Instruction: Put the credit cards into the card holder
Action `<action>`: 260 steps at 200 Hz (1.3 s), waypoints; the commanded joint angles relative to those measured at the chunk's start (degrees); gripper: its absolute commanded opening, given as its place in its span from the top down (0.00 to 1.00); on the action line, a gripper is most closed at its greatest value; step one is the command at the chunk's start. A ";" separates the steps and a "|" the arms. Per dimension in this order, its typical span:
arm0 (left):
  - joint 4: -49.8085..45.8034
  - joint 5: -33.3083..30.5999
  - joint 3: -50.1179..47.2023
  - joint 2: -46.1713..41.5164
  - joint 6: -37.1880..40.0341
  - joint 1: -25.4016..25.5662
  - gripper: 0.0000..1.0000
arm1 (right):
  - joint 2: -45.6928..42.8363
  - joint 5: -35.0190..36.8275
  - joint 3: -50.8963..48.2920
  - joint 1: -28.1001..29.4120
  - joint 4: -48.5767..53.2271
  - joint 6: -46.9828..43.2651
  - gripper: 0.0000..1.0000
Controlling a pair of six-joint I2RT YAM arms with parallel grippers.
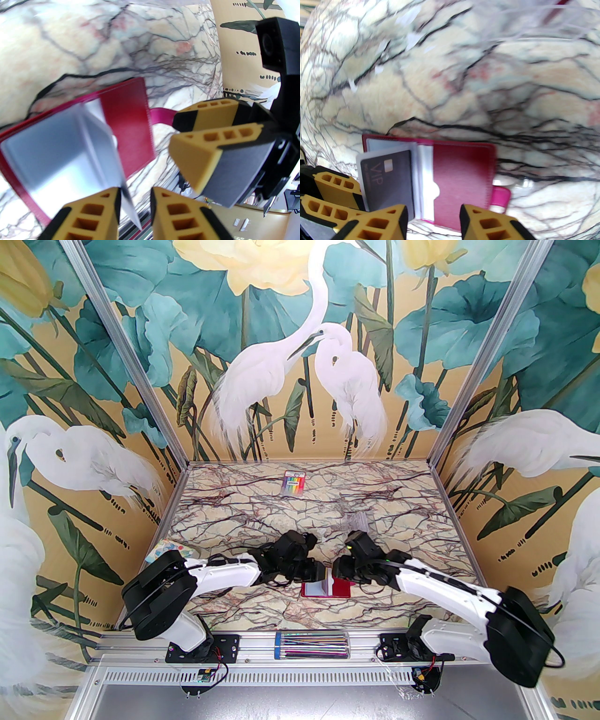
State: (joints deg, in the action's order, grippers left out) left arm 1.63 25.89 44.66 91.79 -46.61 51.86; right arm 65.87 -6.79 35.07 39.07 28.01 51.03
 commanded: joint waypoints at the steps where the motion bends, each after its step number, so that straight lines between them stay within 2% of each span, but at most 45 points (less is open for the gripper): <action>1: 0.32 0.79 2.16 2.22 0.12 1.09 0.68 | -3.34 0.93 -1.80 -1.97 2.53 0.28 0.56; 94: -0.14 0.68 6.24 7.07 0.82 2.46 0.63 | -10.11 0.72 -3.39 -6.05 7.25 -1.36 0.55; 117: 0.02 0.35 6.30 6.91 1.15 2.46 0.58 | -10.76 1.07 -2.88 -6.67 8.27 -1.95 0.54; 171: -3.25 -1.61 6.80 4.49 3.48 2.29 0.58 | -11.64 2.70 -0.99 -7.35 10.55 -4.25 0.53; 197: -2.12 0.06 3.52 1.08 3.00 0.33 0.58 | -11.17 3.74 2.02 -9.54 12.47 -9.21 0.53; 219: -1.89 0.16 0.32 -1.68 2.75 -1.11 0.58 | -8.73 4.06 7.49 -15.24 16.22 -16.85 0.53; 260: -1.11 -0.96 -3.78 -3.11 2.11 -1.40 0.59 | 1.73 3.29 19.11 -22.23 19.78 -27.28 0.53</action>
State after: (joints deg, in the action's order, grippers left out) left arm 0.27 25.63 43.38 89.67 -44.82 50.54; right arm 61.80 -4.21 48.21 19.27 44.38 32.95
